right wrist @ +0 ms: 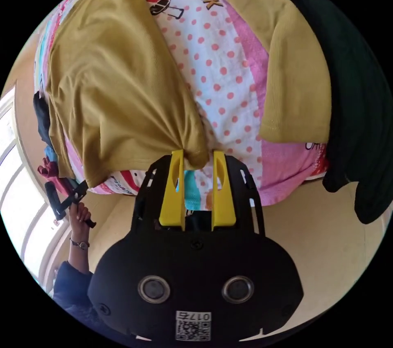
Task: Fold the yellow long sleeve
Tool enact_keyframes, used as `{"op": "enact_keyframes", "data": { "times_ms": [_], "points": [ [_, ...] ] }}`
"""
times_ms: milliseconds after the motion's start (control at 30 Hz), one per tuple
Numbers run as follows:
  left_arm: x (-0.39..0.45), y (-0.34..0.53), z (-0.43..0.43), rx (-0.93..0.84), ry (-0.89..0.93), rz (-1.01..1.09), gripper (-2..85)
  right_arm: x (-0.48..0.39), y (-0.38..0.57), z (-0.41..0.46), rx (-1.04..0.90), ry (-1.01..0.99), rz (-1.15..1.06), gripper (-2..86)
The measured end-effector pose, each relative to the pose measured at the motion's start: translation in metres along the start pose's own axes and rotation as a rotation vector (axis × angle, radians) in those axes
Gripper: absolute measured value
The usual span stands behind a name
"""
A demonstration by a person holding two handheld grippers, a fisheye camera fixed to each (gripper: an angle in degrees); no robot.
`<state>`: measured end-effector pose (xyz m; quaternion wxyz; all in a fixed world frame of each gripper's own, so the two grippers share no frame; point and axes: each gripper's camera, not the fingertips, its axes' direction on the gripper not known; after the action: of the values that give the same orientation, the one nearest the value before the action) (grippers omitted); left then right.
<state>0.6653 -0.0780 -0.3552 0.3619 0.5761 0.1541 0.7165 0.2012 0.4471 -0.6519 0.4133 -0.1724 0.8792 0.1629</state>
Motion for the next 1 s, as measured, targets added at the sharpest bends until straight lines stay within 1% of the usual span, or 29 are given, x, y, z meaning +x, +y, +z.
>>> {"op": "enact_keyframes", "data": {
  "times_ms": [33,67,100,167,233,300,367,433,467,533,567,633,700,767,833,867,1000],
  "points": [
    [-0.001,0.003,0.003,-0.065,0.107,0.02,4.6,0.002,0.001,-0.003,-0.01,-0.066,-0.025,6.2],
    [-0.002,0.006,0.001,-0.07,0.145,0.024,4.4,0.004,0.003,-0.009,-0.025,-0.083,-0.044,5.1],
    [-0.006,0.017,-0.007,-0.043,0.188,0.02,4.2,0.004,0.005,-0.015,-0.02,-0.082,-0.067,4.9],
    [-0.017,0.036,-0.027,0.008,0.223,-0.001,4.1,0.006,0.022,-0.047,0.023,-0.095,-0.186,4.2],
    [-0.034,0.066,-0.06,0.083,0.306,-0.024,3.9,0.012,0.041,-0.072,0.038,-0.132,-0.249,3.9],
    [-0.043,0.091,-0.08,0.108,0.354,-0.027,3.9,0.019,0.064,-0.093,0.046,-0.146,-0.299,3.8],
    [-0.045,0.117,-0.093,0.123,0.329,-0.022,3.9,0.031,0.094,-0.105,0.033,-0.14,-0.353,3.8],
    [-0.048,0.146,-0.087,0.112,0.265,-0.045,4.4,0.042,0.108,-0.098,0.013,-0.125,-0.362,4.1],
    [-0.05,0.151,-0.082,0.104,0.253,-0.066,4.7,0.053,0.111,-0.086,-0.006,-0.13,-0.335,4.3],
    [-0.063,0.166,-0.056,0.034,0.226,-0.197,5.9,0.07,0.108,-0.066,-0.059,-0.135,-0.255,4.9],
    [-0.066,0.17,-0.052,0.023,0.221,-0.229,6.2,0.078,0.106,-0.061,-0.055,-0.121,-0.225,5.4],
    [-0.072,0.19,-0.053,0.086,0.279,-0.297,6.6,0.085,0.102,-0.069,0.011,-0.098,-0.202,6.5],
    [-0.073,0.205,-0.06,0.159,0.342,-0.311,6.5,0.084,0.095,-0.085,0.085,-0.047,-0.202,7.8],
    [-0.072,0.218,-0.067,0.194,0.345,-0.322,6.5,0.076,0.081,-0.103,0.18,0.065,-0.248,9.5],
    [-0.071,0.233,-0.073,0.205,0.299,-0.341,6.5,0.069,0.069,-0.107,0.221,0.157,-0.287,10.8],
    [-0.07,0.237,-0.075,0.209,0.29,-0.345,6.5,0.065,0.058,-0.103,0.216,0.202,-0.307,11.7],
    [-0.062,0.274,-0.085,0.261,0.269,-0.395,6.5,0.063,0.034,-0.077,0.168,0.267,-0.317,13.9]
  ]
}}
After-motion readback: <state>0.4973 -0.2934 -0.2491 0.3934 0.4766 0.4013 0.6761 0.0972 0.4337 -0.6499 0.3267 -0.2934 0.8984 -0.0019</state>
